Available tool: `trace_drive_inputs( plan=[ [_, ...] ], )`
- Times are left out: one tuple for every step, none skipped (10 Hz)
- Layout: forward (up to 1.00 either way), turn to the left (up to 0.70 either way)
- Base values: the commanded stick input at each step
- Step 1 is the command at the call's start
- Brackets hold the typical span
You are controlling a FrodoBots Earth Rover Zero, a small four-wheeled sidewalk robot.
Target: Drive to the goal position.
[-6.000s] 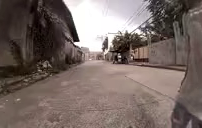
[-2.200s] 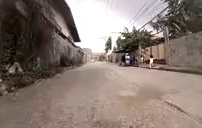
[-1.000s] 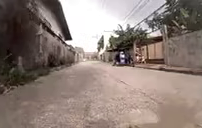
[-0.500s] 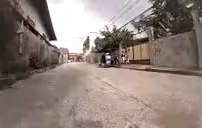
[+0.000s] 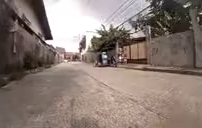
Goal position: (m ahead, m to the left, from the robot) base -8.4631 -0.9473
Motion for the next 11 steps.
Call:
trace_drive_inputs(
  plan=[
    [0.7, 0.01],
    [0.7, 0.01],
    [0.7, 0.01],
    [0.7, 0.01],
    [0.7, 0.01],
    [0.7, 0.01],
    [0.7, 0.01],
    [0.7, 0.01],
    [0.7, 0.01],
    [0.7, 0.01],
    [0.7, 0.01]
  ],
)
